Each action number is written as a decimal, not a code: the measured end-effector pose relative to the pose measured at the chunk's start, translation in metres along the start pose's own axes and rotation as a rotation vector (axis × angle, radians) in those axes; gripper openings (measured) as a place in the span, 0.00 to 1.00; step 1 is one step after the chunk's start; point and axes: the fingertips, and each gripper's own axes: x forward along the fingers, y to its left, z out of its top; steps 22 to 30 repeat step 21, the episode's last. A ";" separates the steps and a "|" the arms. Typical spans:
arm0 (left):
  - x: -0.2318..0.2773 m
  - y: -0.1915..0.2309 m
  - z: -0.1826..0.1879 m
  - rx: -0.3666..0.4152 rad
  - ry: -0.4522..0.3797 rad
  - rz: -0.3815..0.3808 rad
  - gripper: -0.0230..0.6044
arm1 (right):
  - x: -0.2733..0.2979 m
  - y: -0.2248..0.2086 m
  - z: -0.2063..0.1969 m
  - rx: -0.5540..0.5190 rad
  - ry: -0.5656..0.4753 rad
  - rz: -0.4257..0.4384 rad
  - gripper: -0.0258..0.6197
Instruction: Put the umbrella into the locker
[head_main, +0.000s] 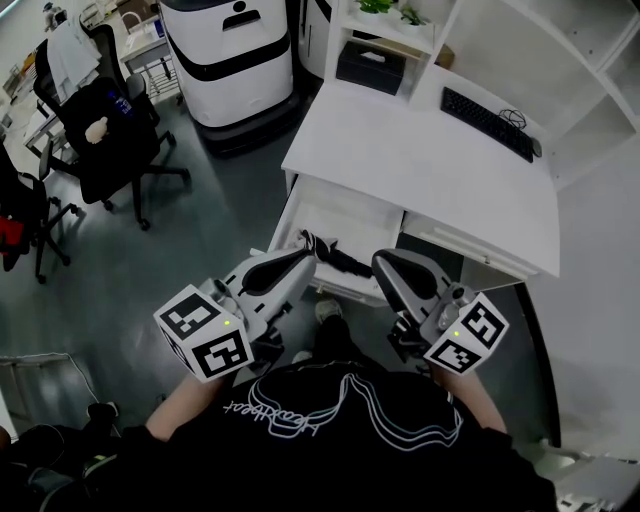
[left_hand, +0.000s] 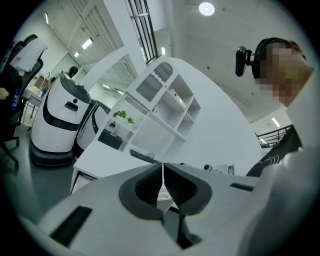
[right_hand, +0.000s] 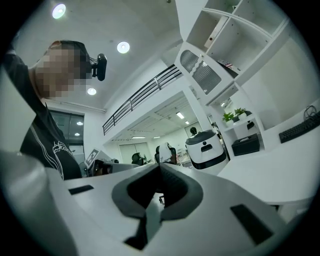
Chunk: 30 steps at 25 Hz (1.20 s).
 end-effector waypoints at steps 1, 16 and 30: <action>-0.001 -0.003 -0.001 0.004 0.000 -0.005 0.06 | -0.001 0.002 -0.001 -0.003 0.002 -0.001 0.04; -0.019 -0.018 -0.015 -0.016 0.019 -0.026 0.06 | -0.015 0.029 -0.012 -0.010 0.007 -0.018 0.05; -0.024 -0.018 -0.020 -0.027 0.014 -0.013 0.06 | -0.020 0.035 -0.016 -0.009 0.009 -0.019 0.04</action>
